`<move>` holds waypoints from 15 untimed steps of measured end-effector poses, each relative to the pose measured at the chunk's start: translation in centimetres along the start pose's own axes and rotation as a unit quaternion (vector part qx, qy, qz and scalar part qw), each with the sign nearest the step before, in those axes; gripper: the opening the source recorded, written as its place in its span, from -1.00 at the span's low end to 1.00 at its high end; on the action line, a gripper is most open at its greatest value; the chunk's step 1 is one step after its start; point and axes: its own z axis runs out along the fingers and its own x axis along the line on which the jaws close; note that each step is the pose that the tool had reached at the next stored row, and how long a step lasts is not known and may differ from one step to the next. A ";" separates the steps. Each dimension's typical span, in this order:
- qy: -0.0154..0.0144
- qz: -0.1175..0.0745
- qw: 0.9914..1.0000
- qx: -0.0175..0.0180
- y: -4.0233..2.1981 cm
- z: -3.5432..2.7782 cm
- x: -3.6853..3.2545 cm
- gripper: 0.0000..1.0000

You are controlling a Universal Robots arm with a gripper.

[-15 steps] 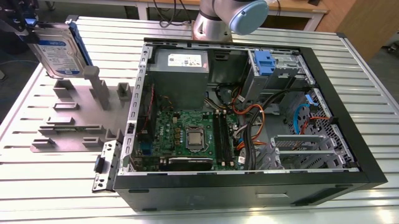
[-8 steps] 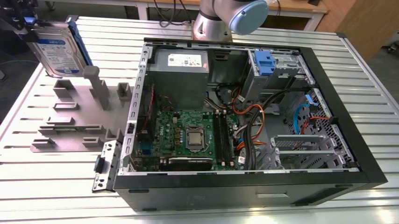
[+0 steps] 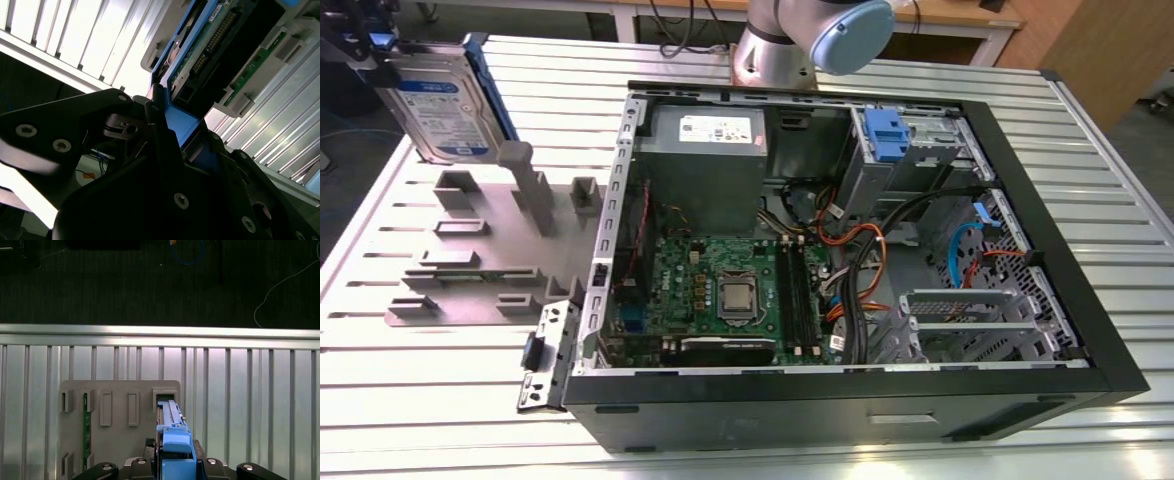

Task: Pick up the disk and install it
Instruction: 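Pick up the disk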

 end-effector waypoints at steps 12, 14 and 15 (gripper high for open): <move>0.000 0.000 1.000 0.000 0.00 -0.83 -0.02 -0.27; 0.000 0.000 1.000 0.000 0.00 -0.93 -0.03 -0.27; 0.000 0.000 1.000 0.000 0.00 -0.97 -0.03 -0.27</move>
